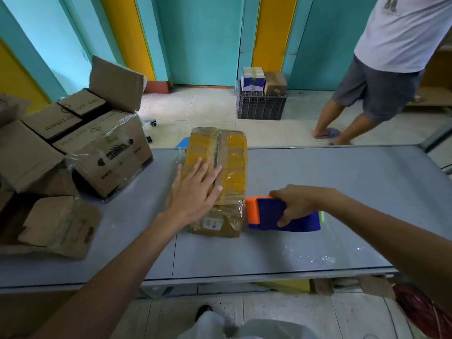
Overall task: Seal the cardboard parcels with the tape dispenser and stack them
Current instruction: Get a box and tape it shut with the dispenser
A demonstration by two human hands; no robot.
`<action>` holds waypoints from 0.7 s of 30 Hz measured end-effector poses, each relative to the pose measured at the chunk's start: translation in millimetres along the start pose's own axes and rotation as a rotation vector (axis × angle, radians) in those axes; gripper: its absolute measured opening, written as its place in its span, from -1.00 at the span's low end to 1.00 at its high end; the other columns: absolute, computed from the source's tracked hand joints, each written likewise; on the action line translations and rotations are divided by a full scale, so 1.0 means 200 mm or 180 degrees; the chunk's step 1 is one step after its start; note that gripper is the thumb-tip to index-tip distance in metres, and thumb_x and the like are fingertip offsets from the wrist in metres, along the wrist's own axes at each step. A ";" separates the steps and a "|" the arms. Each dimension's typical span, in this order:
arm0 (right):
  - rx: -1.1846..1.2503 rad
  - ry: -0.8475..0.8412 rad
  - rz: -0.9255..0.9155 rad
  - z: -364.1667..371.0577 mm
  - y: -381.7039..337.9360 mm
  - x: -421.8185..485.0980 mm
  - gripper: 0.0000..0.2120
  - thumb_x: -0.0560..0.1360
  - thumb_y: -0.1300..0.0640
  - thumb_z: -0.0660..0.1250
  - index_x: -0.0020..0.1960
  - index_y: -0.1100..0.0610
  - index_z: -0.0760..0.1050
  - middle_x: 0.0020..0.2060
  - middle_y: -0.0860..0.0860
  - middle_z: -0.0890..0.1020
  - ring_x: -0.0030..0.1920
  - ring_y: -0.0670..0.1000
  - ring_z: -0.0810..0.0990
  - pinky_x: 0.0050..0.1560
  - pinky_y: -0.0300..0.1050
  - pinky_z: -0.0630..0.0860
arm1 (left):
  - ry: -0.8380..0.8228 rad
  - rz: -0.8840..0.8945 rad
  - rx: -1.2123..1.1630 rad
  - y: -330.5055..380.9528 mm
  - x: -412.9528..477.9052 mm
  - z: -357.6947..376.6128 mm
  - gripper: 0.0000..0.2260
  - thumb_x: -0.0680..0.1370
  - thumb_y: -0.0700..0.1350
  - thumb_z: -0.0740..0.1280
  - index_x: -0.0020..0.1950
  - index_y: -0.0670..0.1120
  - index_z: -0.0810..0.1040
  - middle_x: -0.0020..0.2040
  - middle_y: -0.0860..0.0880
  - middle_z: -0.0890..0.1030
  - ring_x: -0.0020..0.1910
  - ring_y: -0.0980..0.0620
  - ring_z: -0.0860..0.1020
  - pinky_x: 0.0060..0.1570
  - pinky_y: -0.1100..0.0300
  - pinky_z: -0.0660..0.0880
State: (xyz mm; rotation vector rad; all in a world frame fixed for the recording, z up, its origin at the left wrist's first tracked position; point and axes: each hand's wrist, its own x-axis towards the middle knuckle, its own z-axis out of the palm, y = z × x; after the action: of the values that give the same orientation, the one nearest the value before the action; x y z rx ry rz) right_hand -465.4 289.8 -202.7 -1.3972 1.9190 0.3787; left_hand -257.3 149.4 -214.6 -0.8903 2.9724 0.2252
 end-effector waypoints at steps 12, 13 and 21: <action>-0.0639 0.1114 0.0630 0.13 0.14 0.09 -0.15 0.44 -0.15 0.36 0.52 0.09 -0.02 0.26 0.15 0.48 0.21 0.18 0.48 0.07 -0.05 0.44 | 0.0392 -0.0228 -0.1537 -0.03 -0.02 -0.04 -0.33 0.42 0.27 0.04 0.49 0.04 0.18 0.53 0.02 0.09 0.50 0.05 0.02 0.43 0.02 0.00; -0.0495 0.1224 0.0614 0.20 0.15 0.10 -0.14 0.46 -0.13 0.35 0.54 0.08 -0.09 0.28 0.15 0.48 0.22 0.17 0.48 0.07 -0.06 0.43 | 0.0647 -0.0399 -0.2342 -0.04 -0.03 -0.06 -0.39 0.41 0.23 0.13 0.43 0.04 0.31 0.47 0.03 0.24 0.47 0.06 0.15 0.38 0.11 0.11; -0.0342 0.2051 0.0805 0.41 0.15 0.13 -0.18 0.49 -0.27 0.21 0.55 0.06 -0.08 0.28 0.20 0.40 0.27 0.19 0.37 0.21 -0.02 0.33 | 0.1723 -0.0871 -0.3096 -0.20 -0.14 0.00 -0.84 0.48 -0.08 0.36 0.04 0.01 0.50 -0.07 0.16 0.50 0.00 0.15 0.50 -0.01 0.29 0.38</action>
State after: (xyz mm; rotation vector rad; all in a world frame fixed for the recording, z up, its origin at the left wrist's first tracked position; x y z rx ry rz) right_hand -466.7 332.0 -283.4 -1.4630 2.6462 0.1541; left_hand -212.3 130.4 -218.6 -1.6105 3.0430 1.7572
